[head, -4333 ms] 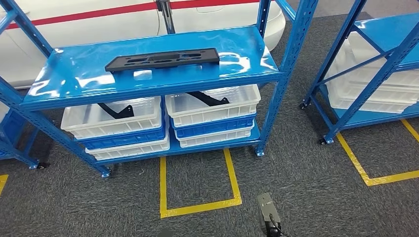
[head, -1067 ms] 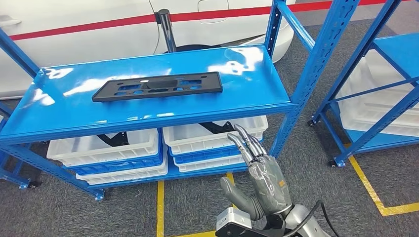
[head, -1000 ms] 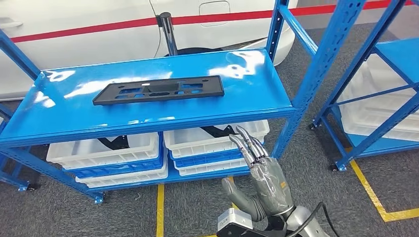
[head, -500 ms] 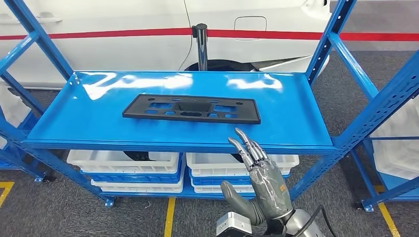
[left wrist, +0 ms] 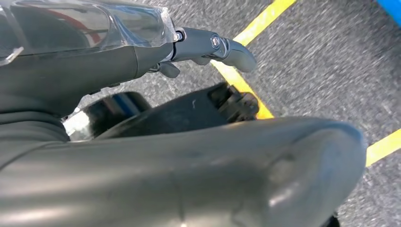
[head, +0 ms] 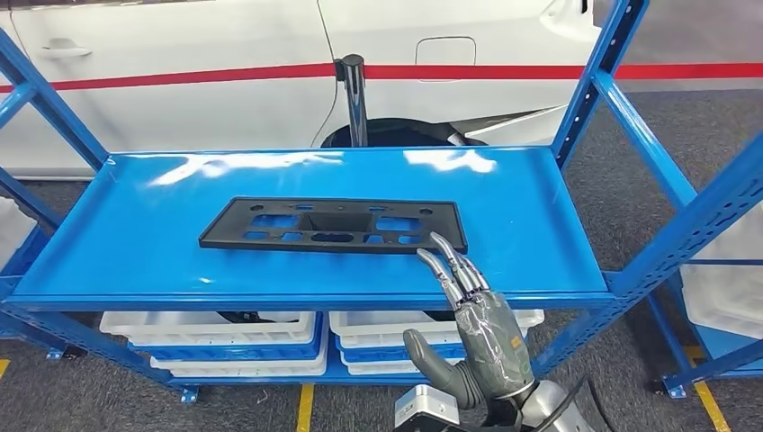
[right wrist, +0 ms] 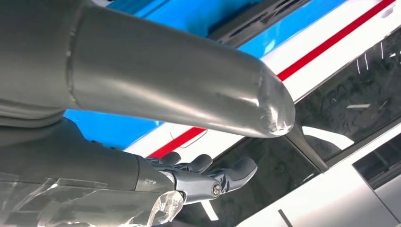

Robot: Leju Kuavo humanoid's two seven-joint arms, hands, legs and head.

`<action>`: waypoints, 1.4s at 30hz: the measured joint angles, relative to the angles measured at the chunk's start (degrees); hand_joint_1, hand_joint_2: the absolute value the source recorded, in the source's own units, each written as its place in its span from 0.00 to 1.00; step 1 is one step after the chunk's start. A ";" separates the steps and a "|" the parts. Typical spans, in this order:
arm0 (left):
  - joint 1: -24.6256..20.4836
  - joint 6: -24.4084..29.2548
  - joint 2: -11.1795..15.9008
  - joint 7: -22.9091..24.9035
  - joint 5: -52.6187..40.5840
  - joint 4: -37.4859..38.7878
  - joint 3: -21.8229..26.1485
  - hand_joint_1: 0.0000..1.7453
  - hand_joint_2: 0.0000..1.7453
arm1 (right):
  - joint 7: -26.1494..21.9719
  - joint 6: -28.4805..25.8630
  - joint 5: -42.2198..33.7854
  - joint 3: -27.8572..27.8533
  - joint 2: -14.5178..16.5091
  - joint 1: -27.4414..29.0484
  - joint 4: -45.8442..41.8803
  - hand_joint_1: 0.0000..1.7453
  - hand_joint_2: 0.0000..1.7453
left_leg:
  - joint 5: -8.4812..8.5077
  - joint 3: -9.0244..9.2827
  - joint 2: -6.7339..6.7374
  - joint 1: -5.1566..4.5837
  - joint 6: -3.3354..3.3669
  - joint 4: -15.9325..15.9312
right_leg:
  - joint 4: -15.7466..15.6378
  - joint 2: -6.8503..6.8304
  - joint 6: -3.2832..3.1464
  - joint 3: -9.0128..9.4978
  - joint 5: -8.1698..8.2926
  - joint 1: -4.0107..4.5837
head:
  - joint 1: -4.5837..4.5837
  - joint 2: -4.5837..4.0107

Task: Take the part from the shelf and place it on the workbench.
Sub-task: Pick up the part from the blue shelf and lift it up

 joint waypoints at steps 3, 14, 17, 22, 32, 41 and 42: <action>0.00 0.08 0.01 -0.01 -0.03 0.03 -0.10 0.00 0.00 | 0.04 -0.01 0.01 0.03 0.03 -0.04 -0.01 0.00 0.00 | 0.48 0.53 0.02 -0.23 0.88 -0.90 | -0.07 0.17 0.99 0.36 -0.73 0.02 | 0.01 0.01; -0.07 0.50 -0.02 0.24 -0.12 0.05 -0.24 0.00 0.00 | 0.24 0.26 0.18 0.03 0.02 0.12 0.14 0.00 0.00 | -0.86 3.13 -0.72 -0.37 2.04 -1.50 | 5.53 0.17 1.16 -6.35 1.64 0.24 | 0.29 0.00; -0.21 0.56 -0.04 0.48 -0.16 0.04 -0.26 0.00 0.00 | 0.26 0.34 0.19 0.05 0.04 0.02 0.13 0.00 0.00 | -1.59 3.30 -0.69 -0.61 1.33 -1.55 | 1.00 0.25 0.46 -4.58 2.88 0.58 | 0.23 0.01; -0.19 0.71 -0.01 0.47 -0.22 0.05 -0.32 0.00 0.00 | 0.26 0.39 0.20 0.07 0.05 -0.10 0.13 0.00 0.25 | -5.65 0.00 -0.45 -0.18 -0.56 5.68 | 0.35 0.14 -0.65 -4.12 2.85 -0.10 | 0.10 -0.01; -0.16 0.96 -0.02 -0.60 -0.15 0.05 -0.49 0.00 0.00 | 1.37 2.24 0.92 0.23 0.05 -0.04 0.36 0.00 1.00 | 1.27 -0.23 -0.13 0.17 -0.40 -1.02 | 0.32 0.30 0.48 -2.47 1.28 0.07 | 0.07 0.00; -0.15 0.93 -0.04 -0.52 0.22 0.05 -1.36 0.00 0.00 | 5.28 4.80 1.87 0.21 -0.66 0.32 2.34 0.00 1.00 | 1.41 0.87 -0.16 0.24 1.81 -1.87 | 17.46 0.23 2.26 -11.14 -5.71 -0.35 | 0.32 0.00; -0.13 0.93 -0.04 -0.52 0.24 0.05 -1.43 0.00 0.00 | 5.43 4.80 1.81 0.19 -0.78 0.37 2.61 0.00 1.00 | 1.26 1.04 -0.23 0.28 1.74 -1.83 | 15.46 0.22 2.29 -10.48 -3.97 -0.40 | 0.33 -0.01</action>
